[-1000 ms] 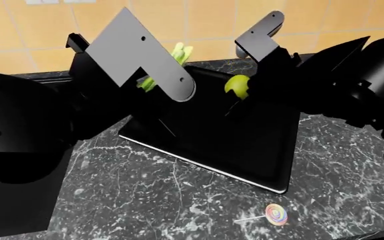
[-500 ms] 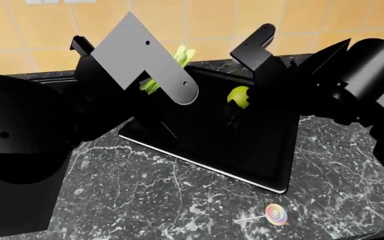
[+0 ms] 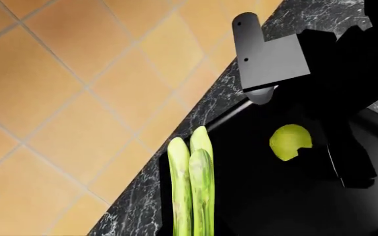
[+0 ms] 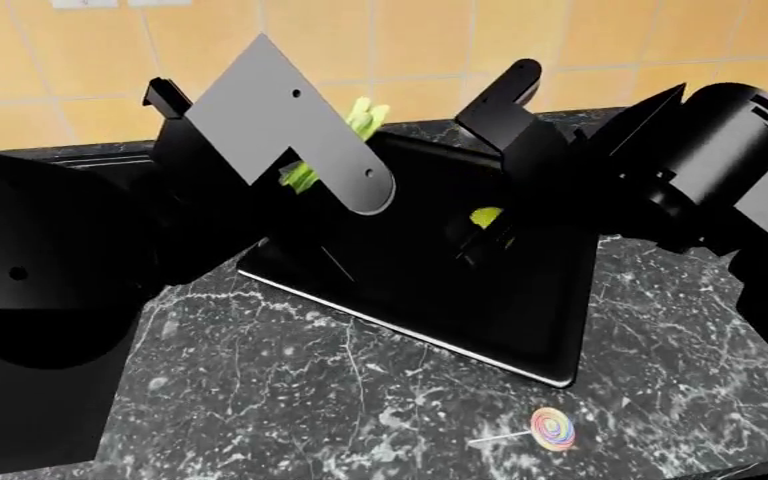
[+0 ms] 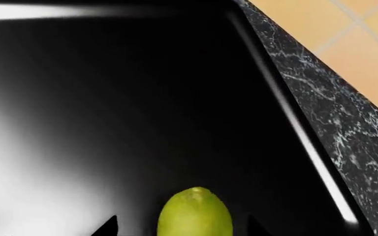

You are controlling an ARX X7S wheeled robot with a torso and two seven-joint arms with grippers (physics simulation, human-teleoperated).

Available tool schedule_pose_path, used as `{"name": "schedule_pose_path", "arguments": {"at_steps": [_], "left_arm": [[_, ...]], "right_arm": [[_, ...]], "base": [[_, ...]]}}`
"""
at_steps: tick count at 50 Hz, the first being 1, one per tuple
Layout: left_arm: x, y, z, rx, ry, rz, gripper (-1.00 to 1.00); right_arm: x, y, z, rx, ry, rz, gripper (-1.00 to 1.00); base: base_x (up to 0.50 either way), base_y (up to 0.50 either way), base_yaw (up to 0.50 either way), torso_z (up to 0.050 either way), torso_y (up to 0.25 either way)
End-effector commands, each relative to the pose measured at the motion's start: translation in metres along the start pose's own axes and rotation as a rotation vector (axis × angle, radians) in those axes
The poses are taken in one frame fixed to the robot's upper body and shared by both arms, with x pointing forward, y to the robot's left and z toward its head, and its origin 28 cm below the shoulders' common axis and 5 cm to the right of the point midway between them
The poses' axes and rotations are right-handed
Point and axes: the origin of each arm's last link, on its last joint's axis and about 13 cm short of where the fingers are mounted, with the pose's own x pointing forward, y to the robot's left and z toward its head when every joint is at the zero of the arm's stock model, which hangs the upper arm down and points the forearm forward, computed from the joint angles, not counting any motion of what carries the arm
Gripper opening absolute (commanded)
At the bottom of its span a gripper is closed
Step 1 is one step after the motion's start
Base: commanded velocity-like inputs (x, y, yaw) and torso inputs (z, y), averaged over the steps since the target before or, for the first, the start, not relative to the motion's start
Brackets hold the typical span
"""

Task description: Pick up the fruits and vegetables and place them in the sink. Turn on the sink faucet to wash them. Then turn the sink off and put them in the tray.

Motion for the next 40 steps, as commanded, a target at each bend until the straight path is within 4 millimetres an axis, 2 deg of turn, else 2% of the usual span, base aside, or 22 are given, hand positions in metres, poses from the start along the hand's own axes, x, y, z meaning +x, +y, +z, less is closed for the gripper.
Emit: {"name": "schedule_pose_path", "arguments": {"at_steps": [1,6,13,30,40], "left_arm": [[0.001,-0.001,-0.002,-0.002,0.003,0.0,-1.0],[0.003,-0.001,-0.003,-0.002,0.005,-0.003,-1.0],[0.011,-0.004,-0.006,-0.006,0.009,-0.02,-1.0],[0.049,-0.001,-0.006,-0.016,0.065,-0.037,-1.0],[0.083,0.003,-0.013,-0.058,0.113,-0.051,-1.0]], "right_arm": [[0.002,0.002,-0.001,-0.008,0.003,0.018,1.0],[-0.001,0.0,0.002,-0.008,-0.013,0.011,1.0],[-0.026,-0.004,0.011,-0.016,-0.078,-0.037,1.0],[-0.085,-0.001,-0.018,0.027,-0.124,-0.154,1.0],[-0.112,0.005,-0.027,0.022,-0.135,-0.205,1.0]], "base": [[0.0,0.0,0.0,0.0,0.0],[0.0,0.0,0.0,0.0,0.0],[0.0,0.0,0.0,0.0,0.0],[0.0,0.0,0.0,0.0,0.0],[0.0,0.0,0.0,0.0,0.0]]}}
